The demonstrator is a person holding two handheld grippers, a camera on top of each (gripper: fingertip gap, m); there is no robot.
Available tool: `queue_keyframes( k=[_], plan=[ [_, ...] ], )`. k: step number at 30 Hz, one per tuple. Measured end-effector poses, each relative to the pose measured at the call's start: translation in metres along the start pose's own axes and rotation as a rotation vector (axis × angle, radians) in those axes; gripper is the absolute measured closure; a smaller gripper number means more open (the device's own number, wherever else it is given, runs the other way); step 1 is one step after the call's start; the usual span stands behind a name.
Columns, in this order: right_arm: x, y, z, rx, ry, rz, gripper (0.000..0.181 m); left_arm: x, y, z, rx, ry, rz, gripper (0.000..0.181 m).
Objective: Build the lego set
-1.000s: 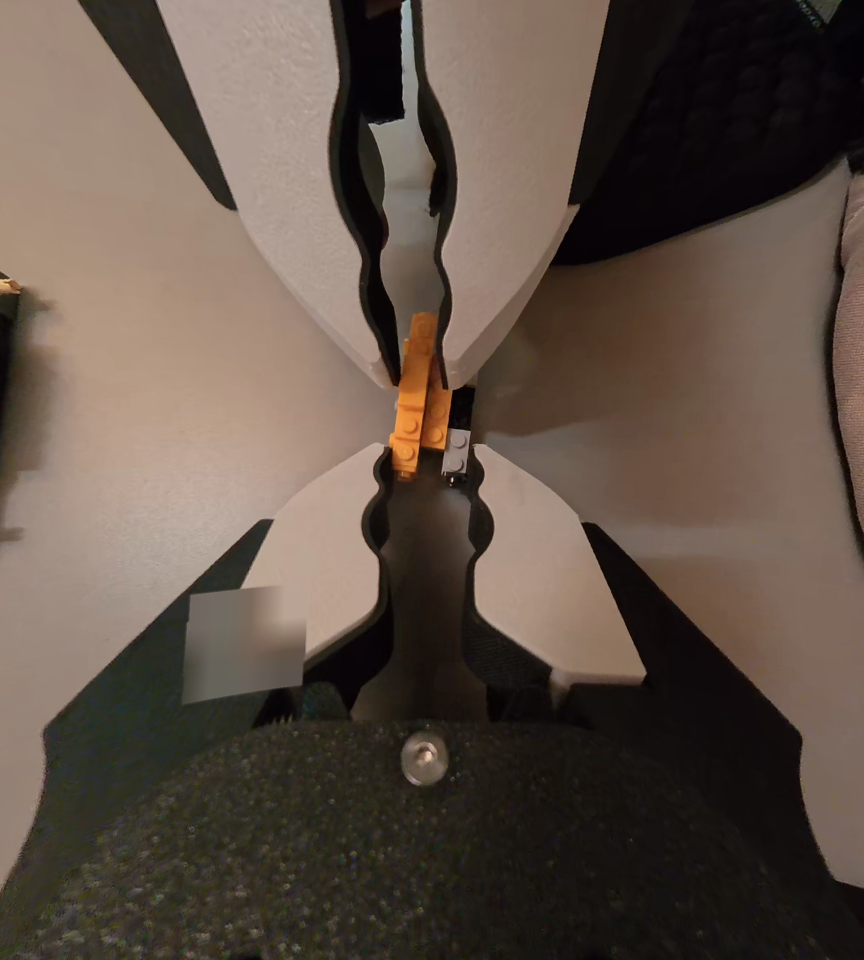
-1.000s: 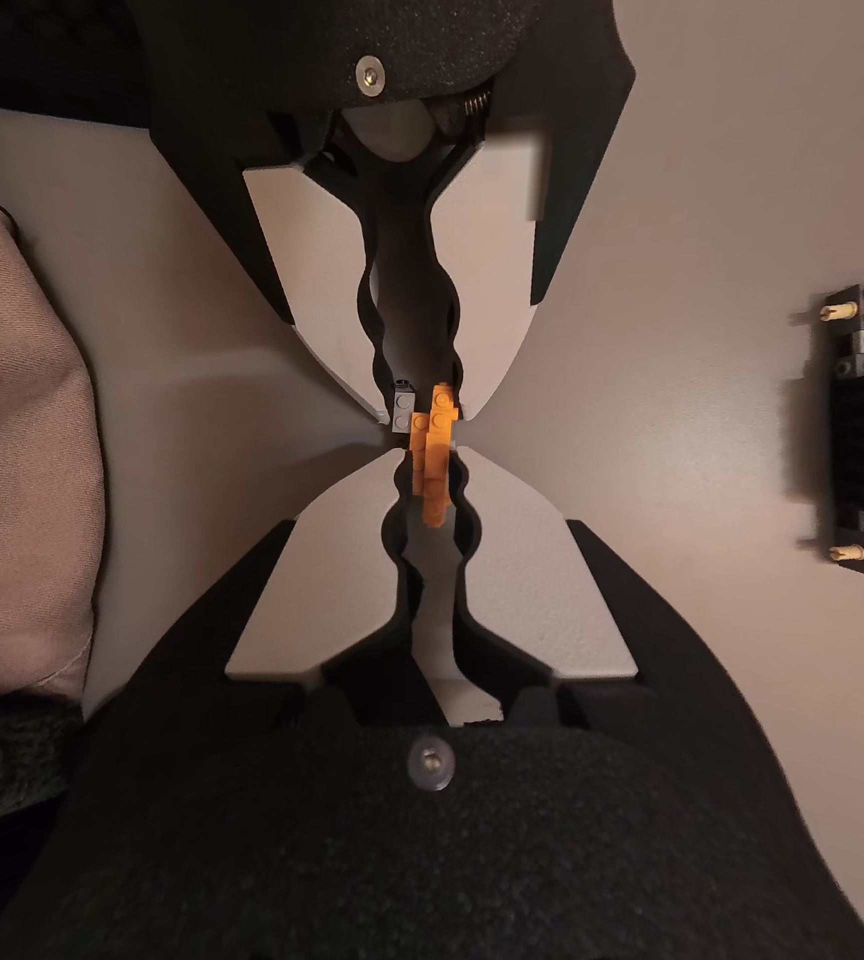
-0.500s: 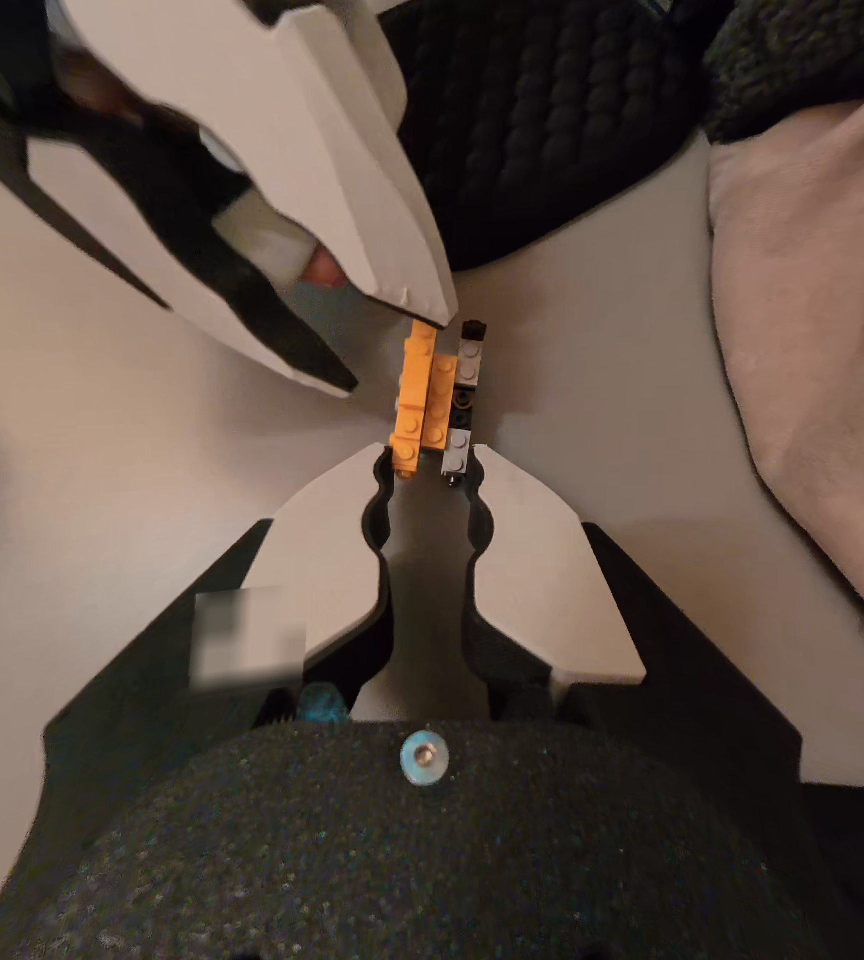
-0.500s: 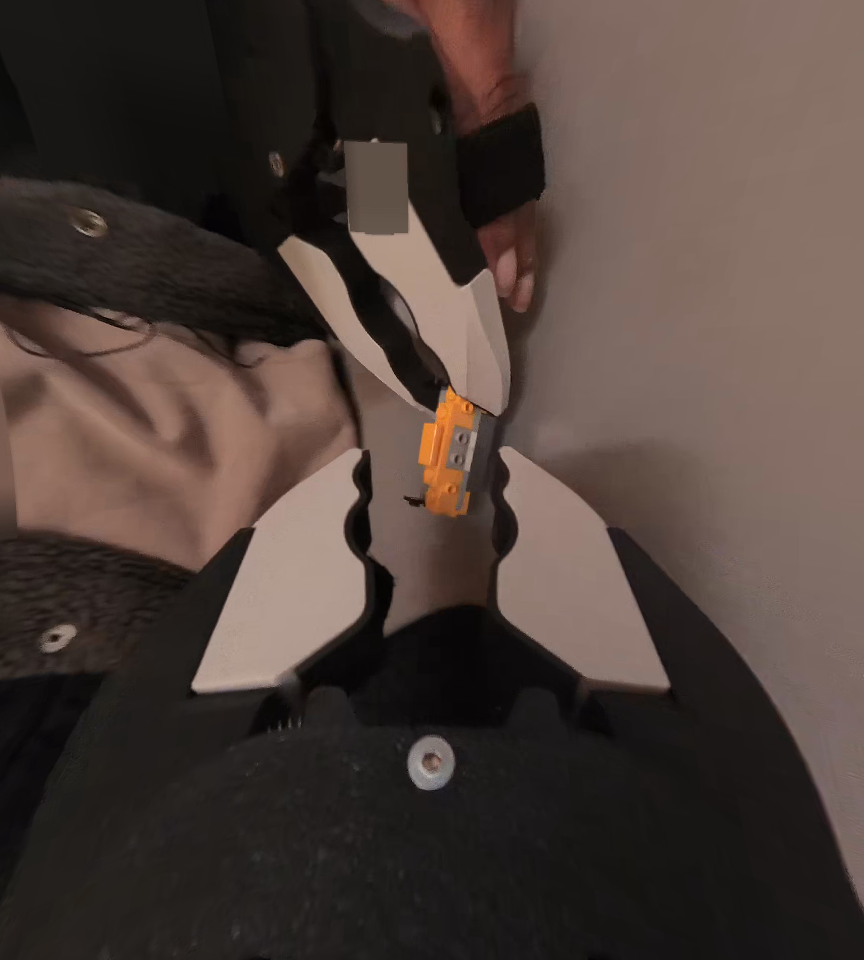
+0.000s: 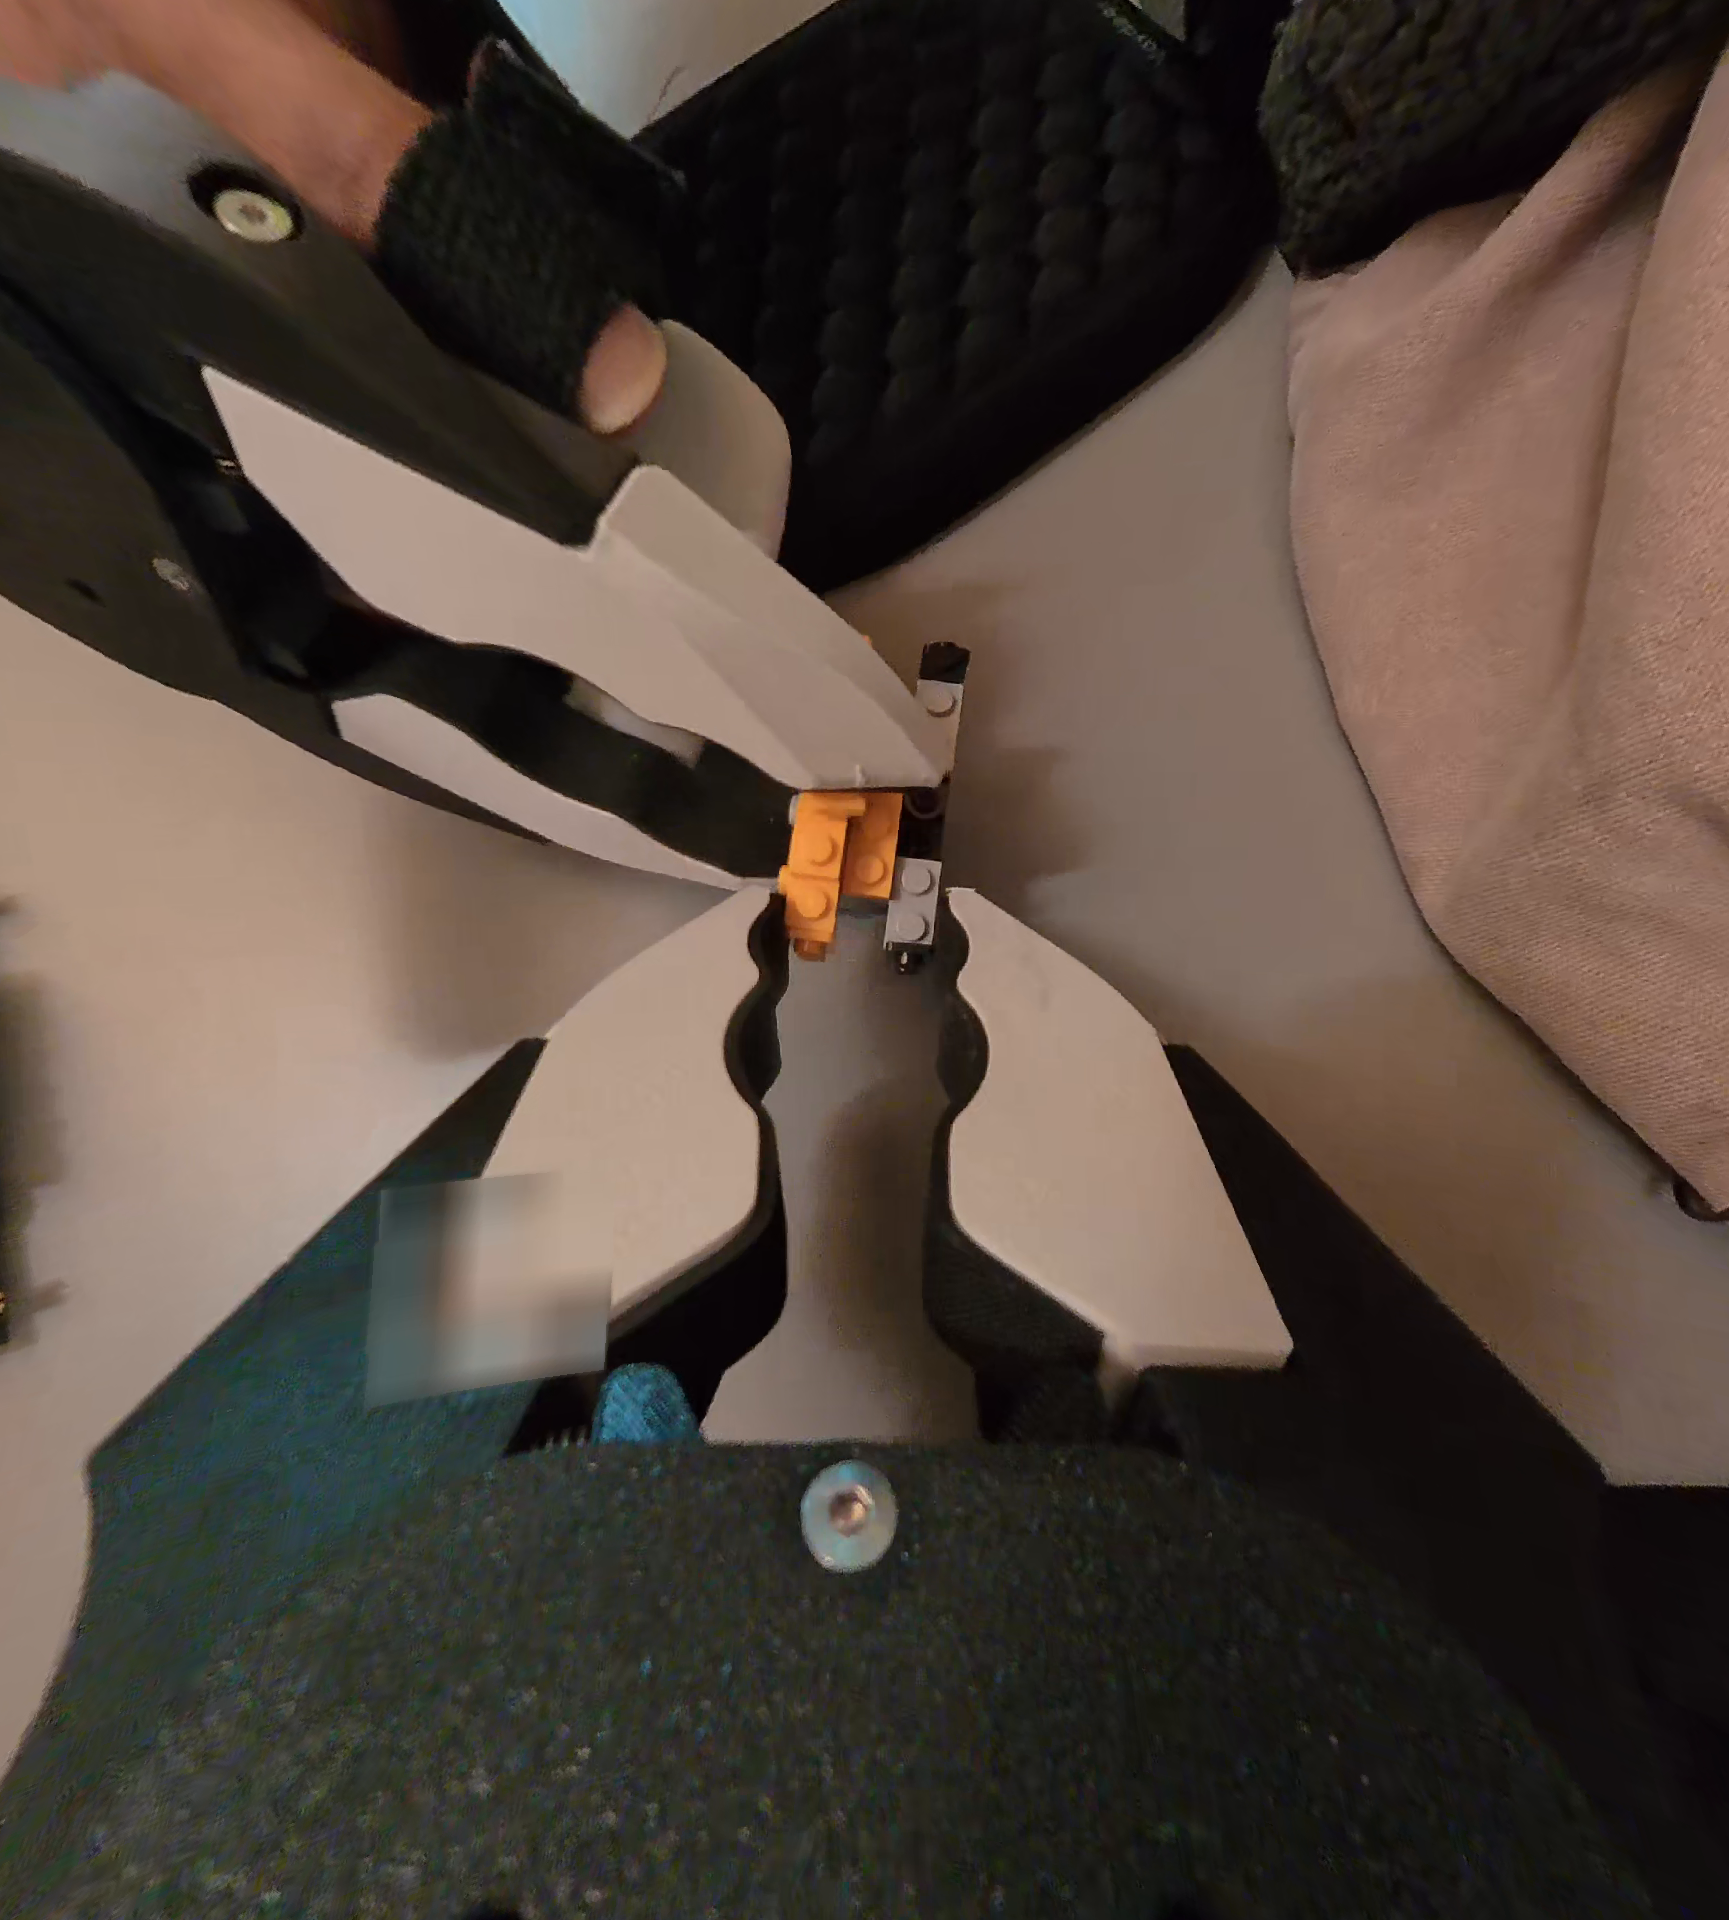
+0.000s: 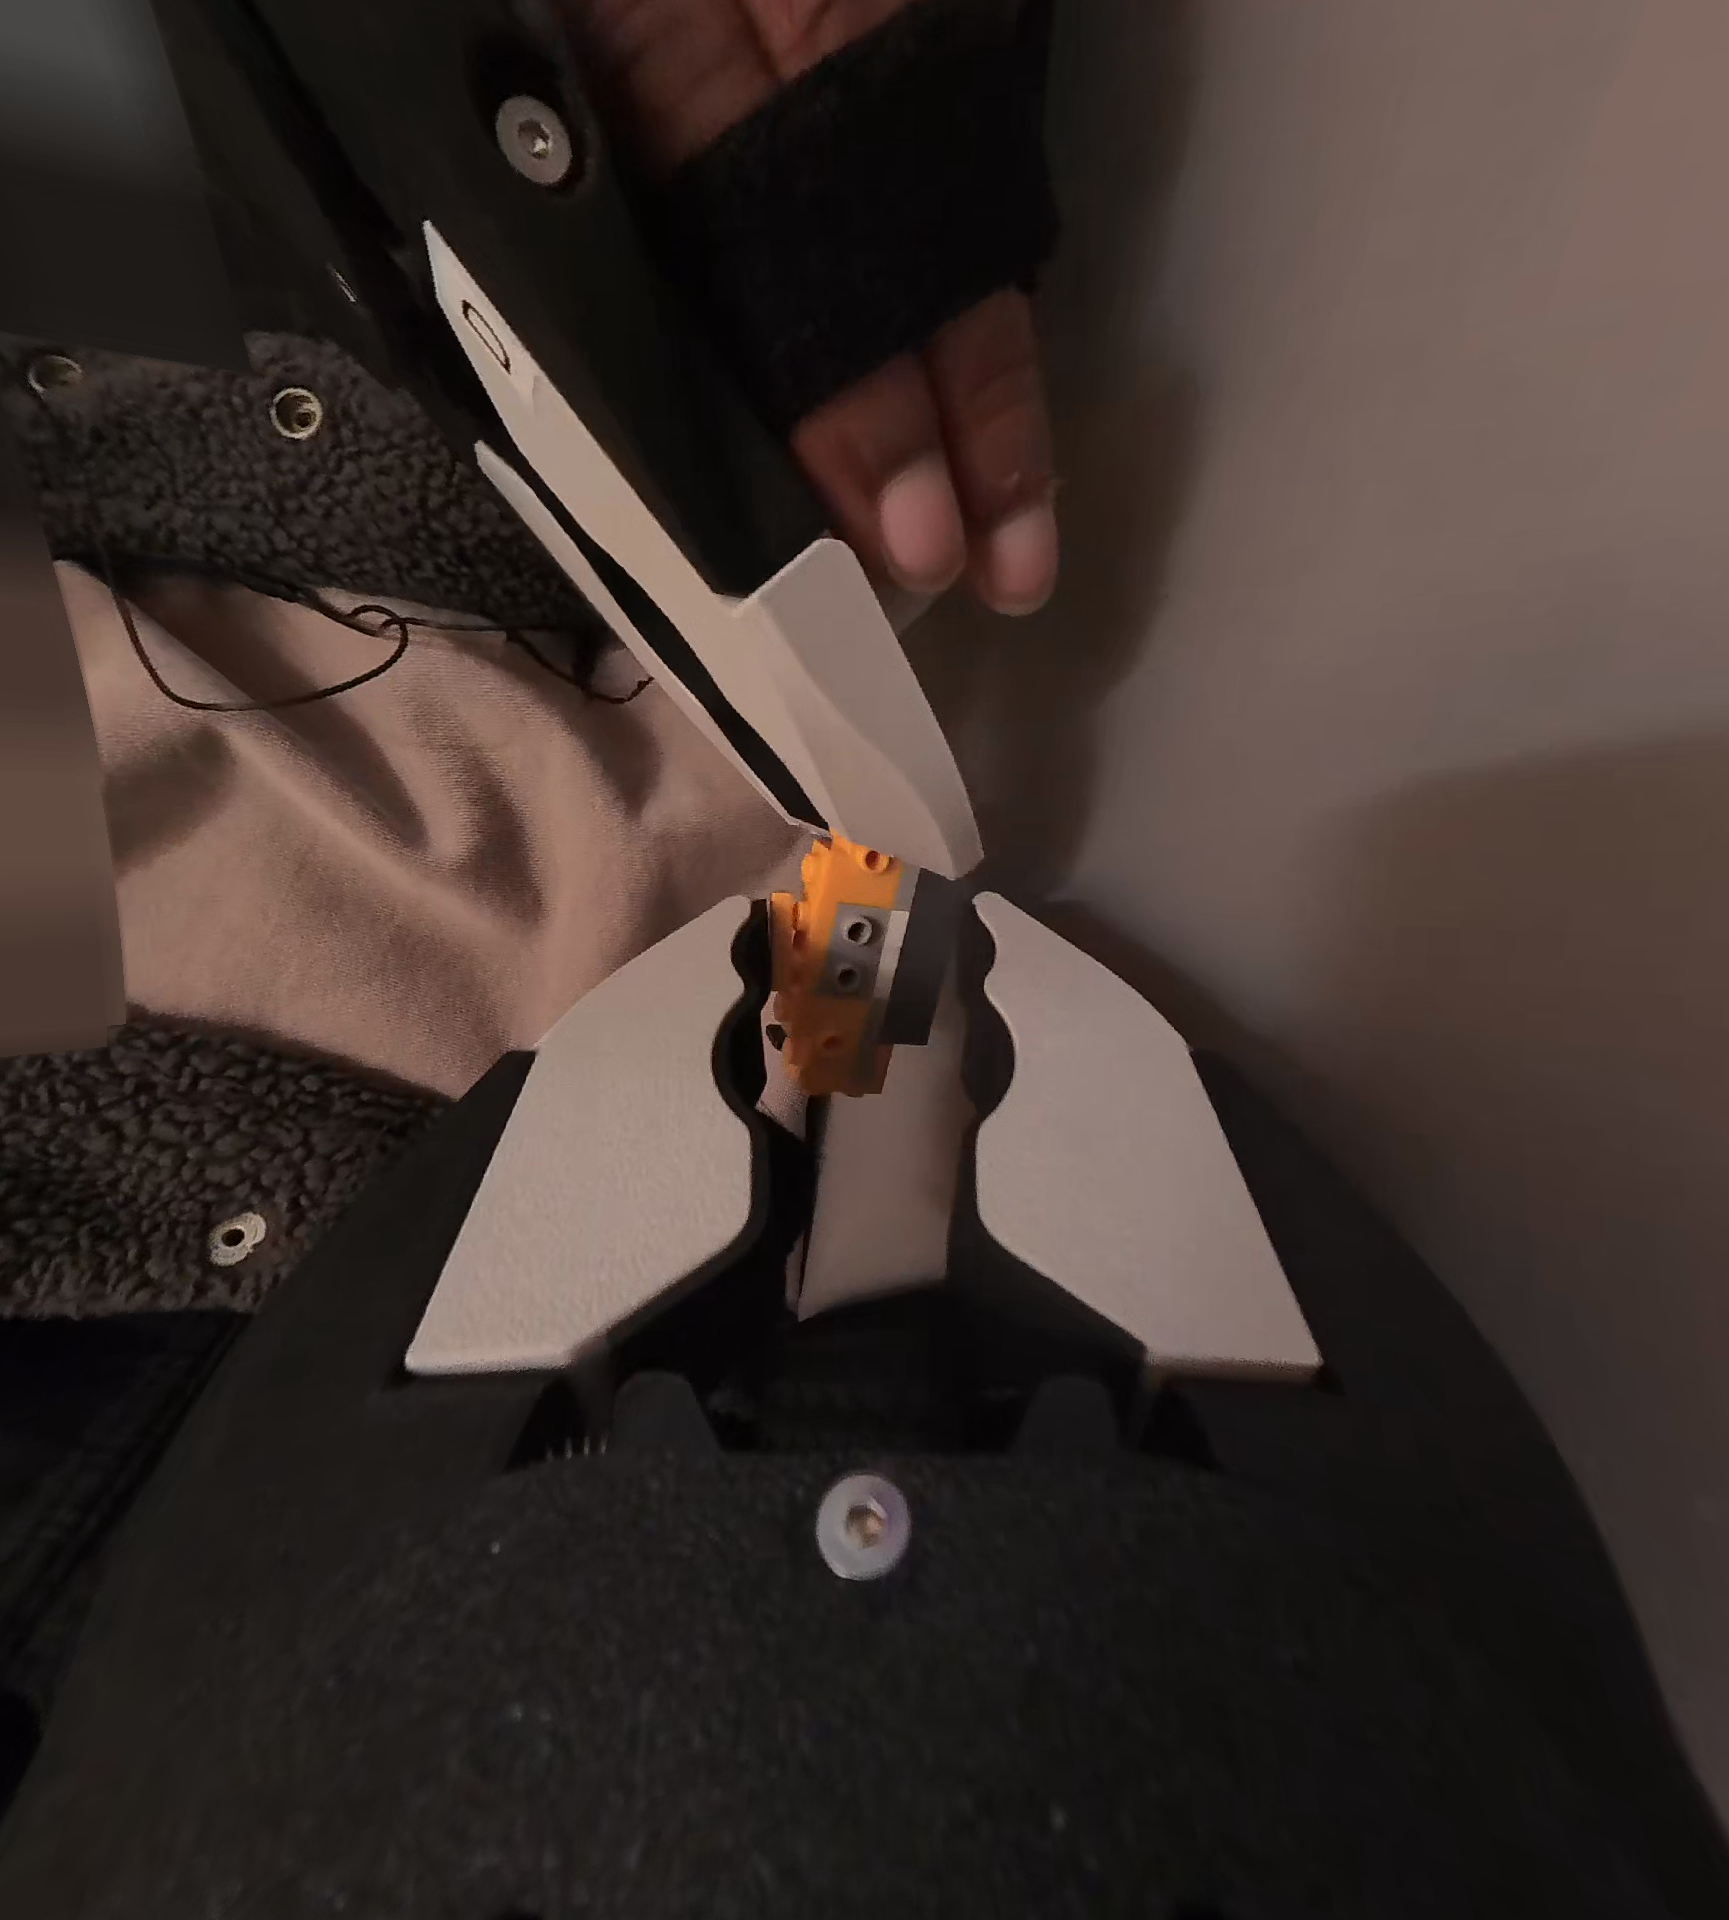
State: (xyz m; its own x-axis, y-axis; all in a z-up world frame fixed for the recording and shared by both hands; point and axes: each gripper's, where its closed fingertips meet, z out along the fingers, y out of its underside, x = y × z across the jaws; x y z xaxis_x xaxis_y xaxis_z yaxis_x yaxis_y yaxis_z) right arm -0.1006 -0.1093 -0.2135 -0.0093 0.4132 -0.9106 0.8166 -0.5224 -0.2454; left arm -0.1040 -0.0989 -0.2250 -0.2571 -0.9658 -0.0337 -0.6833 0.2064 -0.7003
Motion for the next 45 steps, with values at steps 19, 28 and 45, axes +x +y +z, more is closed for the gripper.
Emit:
queue_keyframes(
  k=[19, 28, 45],
  plan=[
    [-0.011, -0.006, -0.017, 0.175, 0.125, -0.143, 0.149, -0.015, -0.018, -0.01, -0.01, -0.255, 0.249, 0.154],
    [-0.012, -0.007, -0.021, 0.197, 0.301, -0.301, 0.149, -0.018, -0.025, -0.013, -0.031, -0.401, 0.43, 0.155],
    [-0.016, -0.037, -0.042, 0.207, 1.119, -0.994, 0.15, -0.035, -0.04, -0.039, 0.388, -0.221, -0.113, 0.136]
  ],
)
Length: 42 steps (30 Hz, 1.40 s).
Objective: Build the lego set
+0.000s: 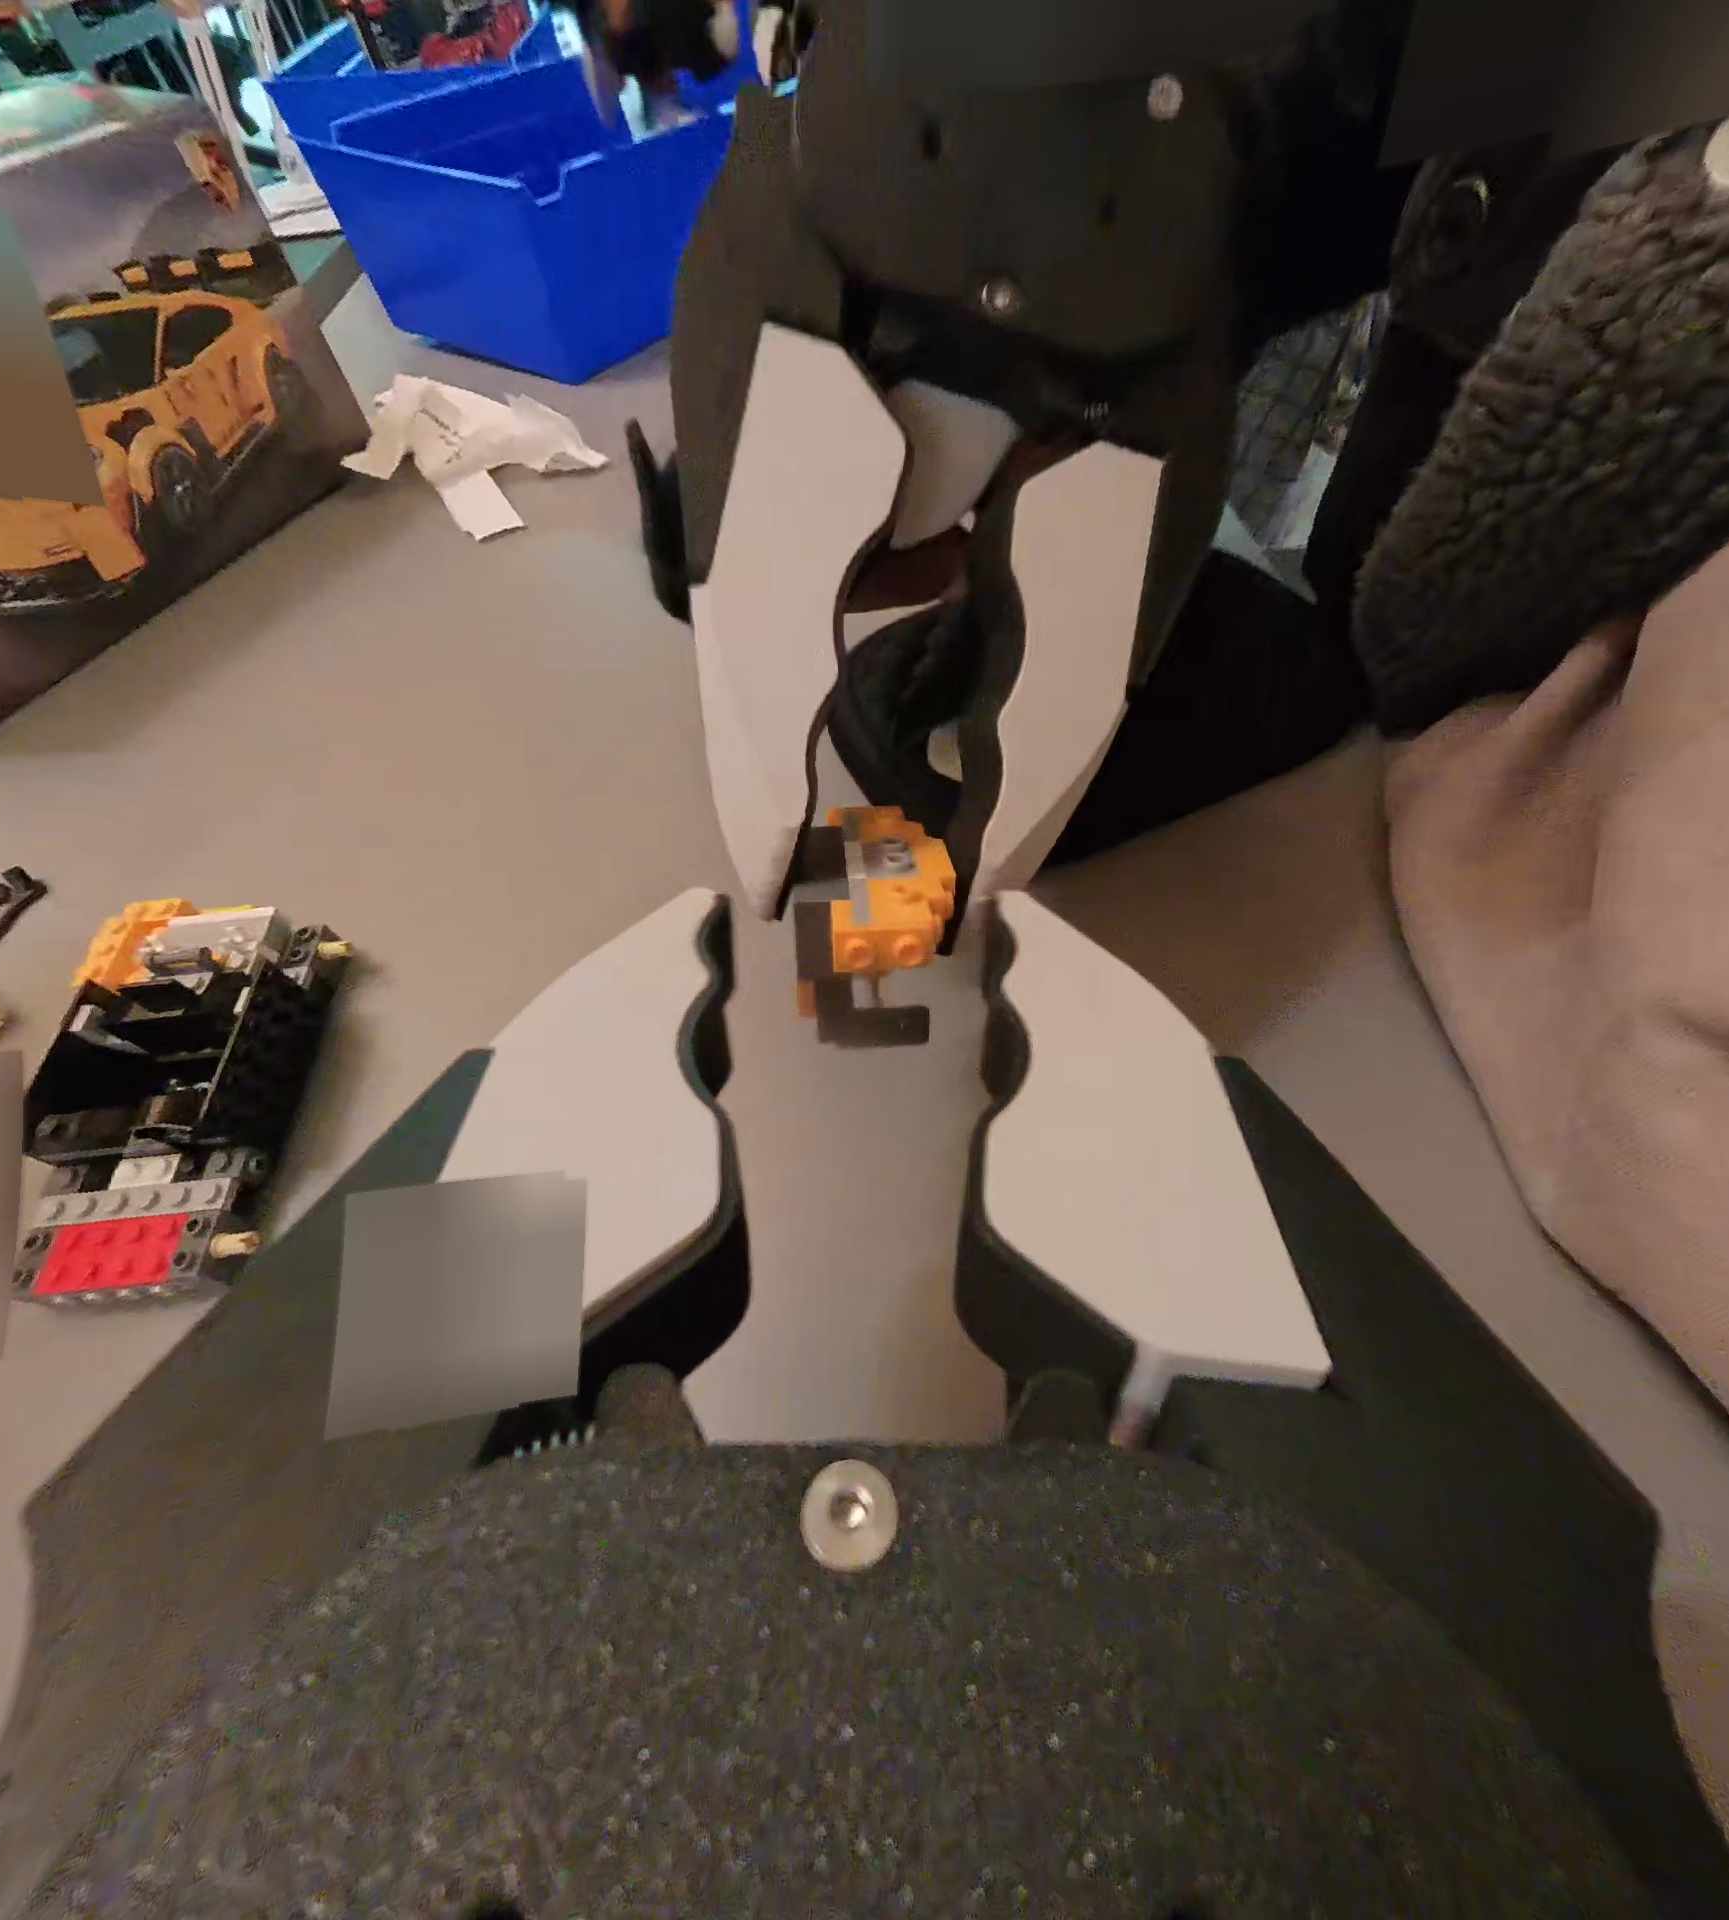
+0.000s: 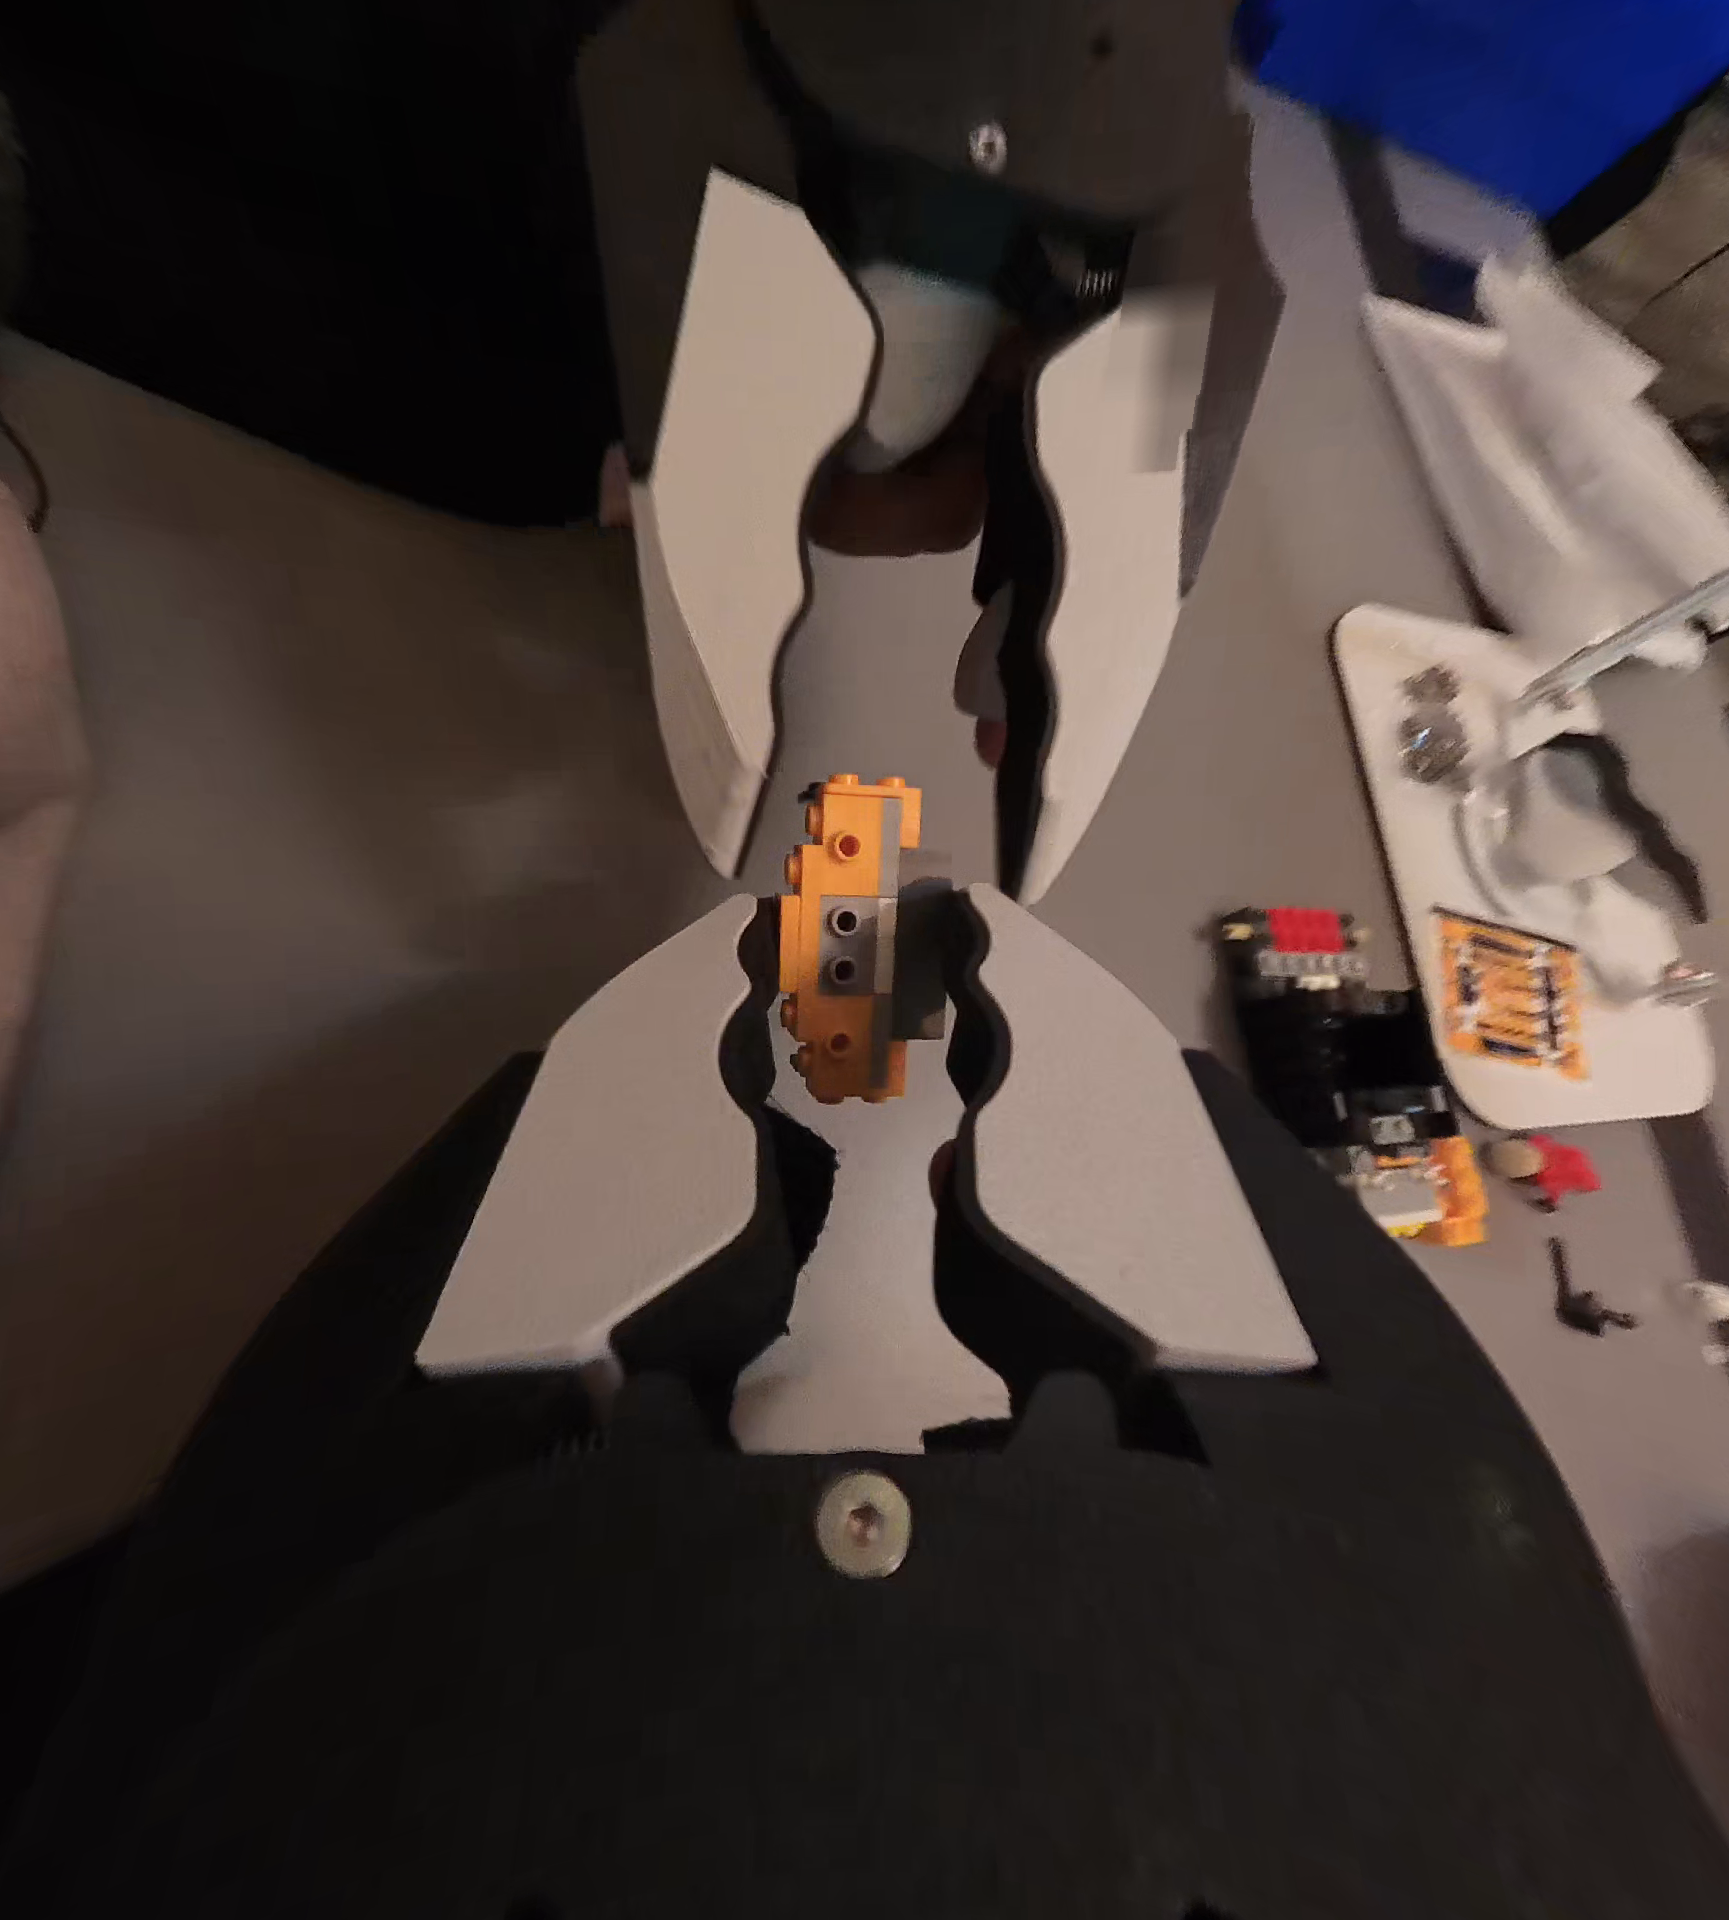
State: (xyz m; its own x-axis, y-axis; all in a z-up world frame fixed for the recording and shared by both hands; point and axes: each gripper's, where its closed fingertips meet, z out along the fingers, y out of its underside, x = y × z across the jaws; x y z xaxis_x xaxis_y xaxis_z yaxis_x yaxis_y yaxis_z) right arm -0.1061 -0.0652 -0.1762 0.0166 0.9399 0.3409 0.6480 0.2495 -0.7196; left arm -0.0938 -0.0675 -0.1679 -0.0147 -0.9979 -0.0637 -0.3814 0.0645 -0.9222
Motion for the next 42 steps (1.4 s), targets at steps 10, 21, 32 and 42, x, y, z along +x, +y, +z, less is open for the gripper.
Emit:
queue_keyframes(
  k=[10, 21, 32, 42],
  plan=[
    [0.005, -0.009, 0.0, 0.032, 0.112, -0.097, 0.15, -0.004, -0.002, -0.006, -0.039, -0.091, 0.15, 0.146],
    [0.005, -0.002, 0.0, 0.048, 0.066, 0.032, 0.134, -0.007, 0.004, -0.007, -0.086, -0.137, 0.244, 0.152],
    [0.008, -0.004, 0.0, 0.033, 0.107, -0.008, 0.152, -0.007, 0.006, -0.009, -0.12, -0.167, 0.304, 0.152],
    [0.006, -0.007, -0.001, 0.059, 0.11, 0.015, 0.152, -0.004, 0.003, -0.01, -0.095, -0.137, 0.255, 0.151]
  ],
)
